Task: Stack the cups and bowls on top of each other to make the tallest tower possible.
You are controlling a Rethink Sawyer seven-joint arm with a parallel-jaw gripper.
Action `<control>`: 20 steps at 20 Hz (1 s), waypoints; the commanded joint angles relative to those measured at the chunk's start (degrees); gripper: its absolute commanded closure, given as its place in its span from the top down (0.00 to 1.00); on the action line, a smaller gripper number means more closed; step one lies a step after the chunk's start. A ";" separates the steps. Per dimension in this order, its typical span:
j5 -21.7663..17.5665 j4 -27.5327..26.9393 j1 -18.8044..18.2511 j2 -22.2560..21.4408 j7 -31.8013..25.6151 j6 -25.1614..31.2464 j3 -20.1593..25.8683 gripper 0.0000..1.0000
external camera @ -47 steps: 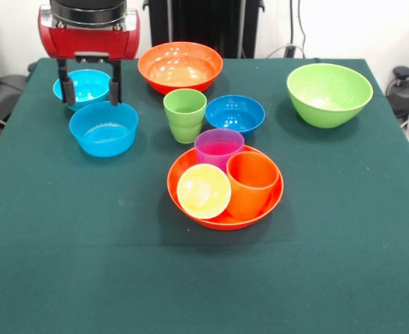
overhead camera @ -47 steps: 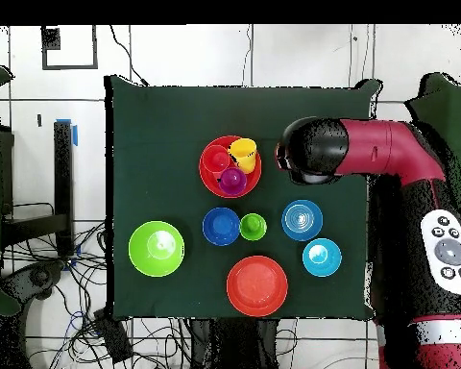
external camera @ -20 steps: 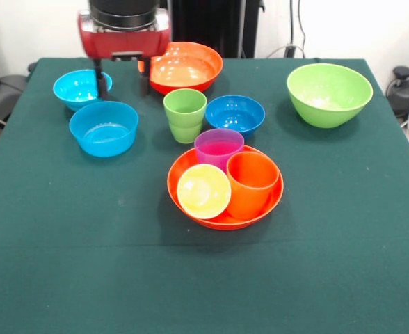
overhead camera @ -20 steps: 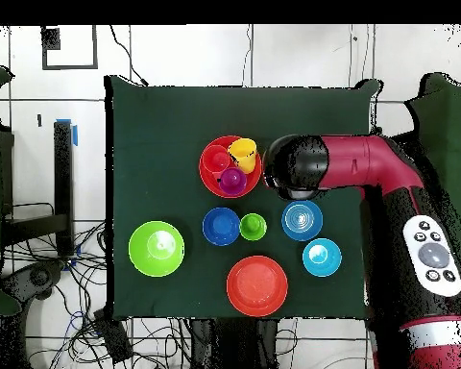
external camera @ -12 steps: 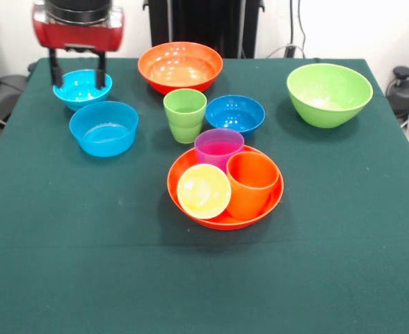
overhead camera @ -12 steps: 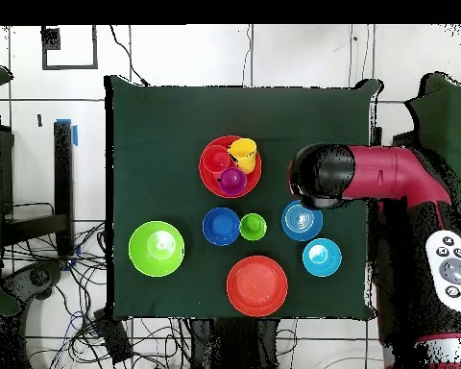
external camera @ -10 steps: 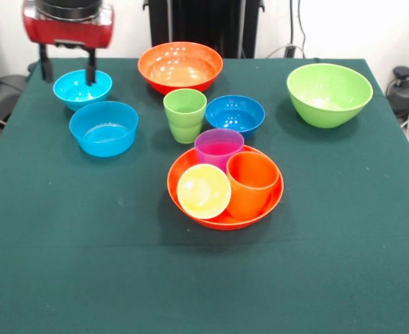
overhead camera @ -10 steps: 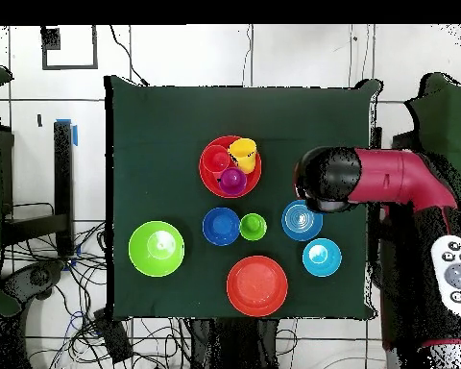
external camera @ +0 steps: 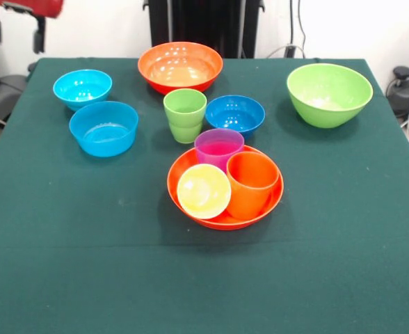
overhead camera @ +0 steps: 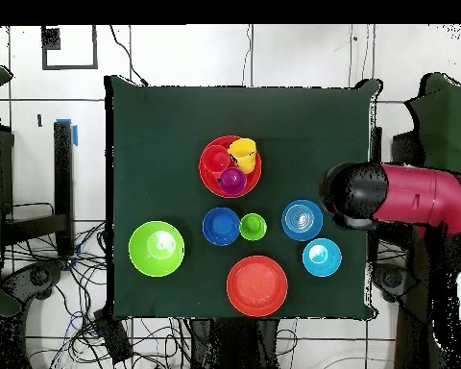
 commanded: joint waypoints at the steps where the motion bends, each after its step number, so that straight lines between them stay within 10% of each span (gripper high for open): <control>1: -2.80 5.74 2.62 -0.98 11.27 -7.35 -4.72 1.00; 20: 3.83 20.96 4.74 -3.63 13.59 -19.70 -7.73 1.00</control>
